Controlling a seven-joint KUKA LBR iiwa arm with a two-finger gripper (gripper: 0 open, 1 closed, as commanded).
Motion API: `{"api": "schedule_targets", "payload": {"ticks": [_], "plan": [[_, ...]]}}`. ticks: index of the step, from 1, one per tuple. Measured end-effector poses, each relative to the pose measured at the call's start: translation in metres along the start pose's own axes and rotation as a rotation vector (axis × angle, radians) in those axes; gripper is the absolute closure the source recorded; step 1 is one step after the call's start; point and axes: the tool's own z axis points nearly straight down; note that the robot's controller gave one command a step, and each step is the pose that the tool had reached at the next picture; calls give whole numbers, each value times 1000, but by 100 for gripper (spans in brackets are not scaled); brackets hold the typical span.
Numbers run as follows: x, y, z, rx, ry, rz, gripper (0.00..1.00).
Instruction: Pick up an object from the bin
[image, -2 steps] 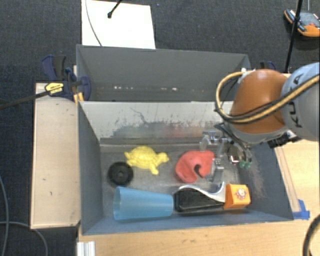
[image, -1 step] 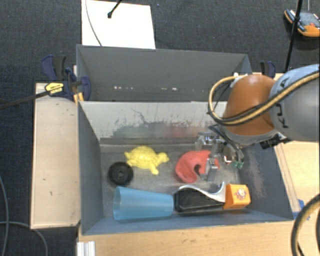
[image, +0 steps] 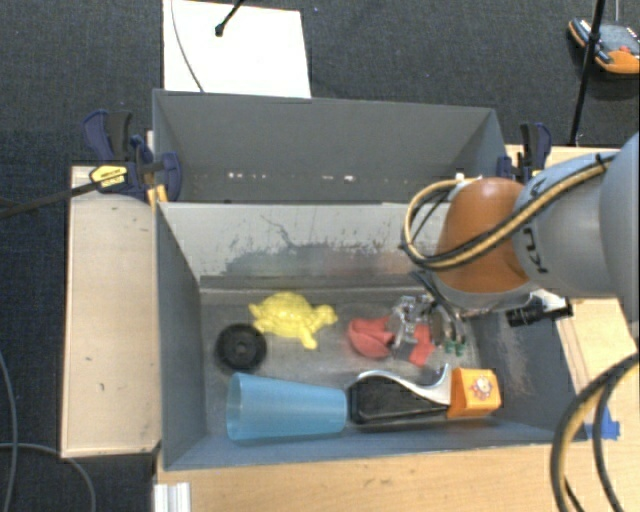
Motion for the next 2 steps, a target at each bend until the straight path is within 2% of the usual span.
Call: {"api": "schedule_targets", "payload": {"ticks": [1, 2], "plan": [[0, 0, 0, 0, 0, 0, 100], [24, -12, -130, 0, -1, -22, 100]]}}
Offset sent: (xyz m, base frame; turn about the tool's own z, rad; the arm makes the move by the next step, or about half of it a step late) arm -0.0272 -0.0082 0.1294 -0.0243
